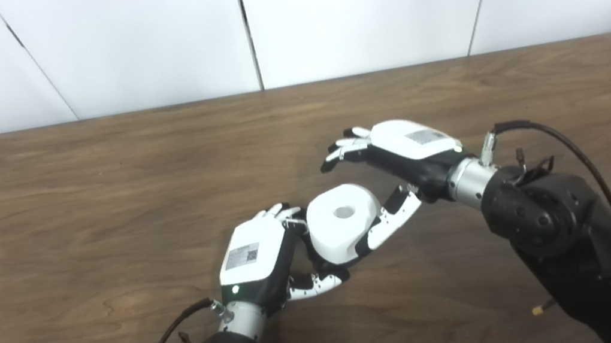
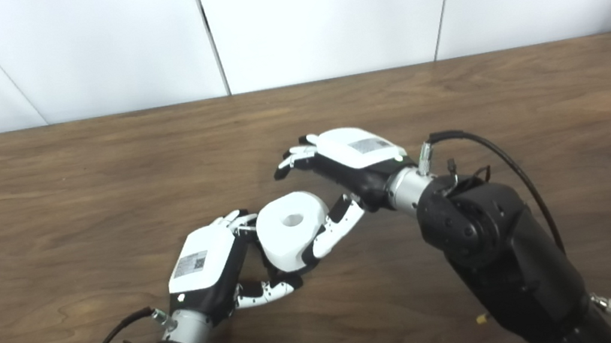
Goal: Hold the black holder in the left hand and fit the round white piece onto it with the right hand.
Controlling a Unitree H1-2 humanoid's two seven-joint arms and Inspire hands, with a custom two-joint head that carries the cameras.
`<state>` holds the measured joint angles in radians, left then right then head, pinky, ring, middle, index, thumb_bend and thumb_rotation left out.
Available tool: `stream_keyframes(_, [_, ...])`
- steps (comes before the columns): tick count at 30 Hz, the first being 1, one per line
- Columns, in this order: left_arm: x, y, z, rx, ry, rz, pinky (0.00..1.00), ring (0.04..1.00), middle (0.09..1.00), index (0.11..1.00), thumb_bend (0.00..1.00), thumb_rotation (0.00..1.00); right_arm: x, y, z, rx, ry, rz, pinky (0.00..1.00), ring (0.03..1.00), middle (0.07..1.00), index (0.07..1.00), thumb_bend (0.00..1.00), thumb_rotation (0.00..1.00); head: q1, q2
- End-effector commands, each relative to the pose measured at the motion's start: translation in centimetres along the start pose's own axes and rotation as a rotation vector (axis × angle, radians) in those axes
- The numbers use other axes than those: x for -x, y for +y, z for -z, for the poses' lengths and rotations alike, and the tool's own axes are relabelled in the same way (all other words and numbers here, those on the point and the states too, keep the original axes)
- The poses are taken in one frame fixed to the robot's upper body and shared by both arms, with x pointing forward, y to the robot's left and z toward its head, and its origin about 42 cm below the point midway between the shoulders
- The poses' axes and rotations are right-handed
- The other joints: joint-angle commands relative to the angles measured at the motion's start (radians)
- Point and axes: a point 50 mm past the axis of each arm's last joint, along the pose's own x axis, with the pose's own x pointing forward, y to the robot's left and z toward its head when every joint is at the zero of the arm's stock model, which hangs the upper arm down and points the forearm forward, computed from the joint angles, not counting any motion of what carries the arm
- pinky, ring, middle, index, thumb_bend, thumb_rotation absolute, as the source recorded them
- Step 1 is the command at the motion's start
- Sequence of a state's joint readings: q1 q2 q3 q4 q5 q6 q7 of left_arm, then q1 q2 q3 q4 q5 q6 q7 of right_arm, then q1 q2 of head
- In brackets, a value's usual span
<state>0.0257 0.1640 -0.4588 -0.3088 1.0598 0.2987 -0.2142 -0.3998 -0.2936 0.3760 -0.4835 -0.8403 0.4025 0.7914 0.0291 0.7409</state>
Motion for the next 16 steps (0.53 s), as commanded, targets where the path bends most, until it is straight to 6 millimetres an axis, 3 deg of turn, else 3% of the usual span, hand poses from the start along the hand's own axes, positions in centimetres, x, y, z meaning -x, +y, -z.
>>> stream_keyframes(1, [0.6, -2.8, 1.0, -0.016, 0.029, 0.153, 0.92, 0.915, 0.829, 0.491, 0.51, 0.04, 0.0, -2.1, -0.5, 0.03, -0.032, 0.057, 0.96, 1.0, 0.924, 0.82, 1.0, 0.41, 0.0, 0.001])
stream_keyframes(7, [0.7, -2.7, 1.3, -0.015, 0.031, 0.152, 0.92, 0.915, 0.829, 0.491, 0.51, 0.05, 0.5, -3.5, -0.3, 0.026, -0.022, 0.048, 0.97, 1.0, 0.935, 0.838, 1.0, 0.45, 0.0, -0.001])
stream_keyframes(12, [0.9, -2.6, 1.5, -0.024, 0.037, 0.15, 0.92, 0.91, 0.828, 0.491, 0.51, 0.05, 1.7, -5.4, 0.3, 0.026, -0.023, 0.031, 0.96, 1.0, 0.935, 0.871, 1.0, 0.57, -0.002, 0.0])
stream_keyframes(16, [1.0, -2.5, 1.8, -0.021, 0.041, 0.152, 0.92, 0.91, 0.83, 0.491, 0.51, 0.05, 2.7, -6.5, 0.9, -0.005, -0.034, 0.04, 0.95, 1.0, 0.932, 0.882, 1.0, 0.59, -0.004, 0.0])
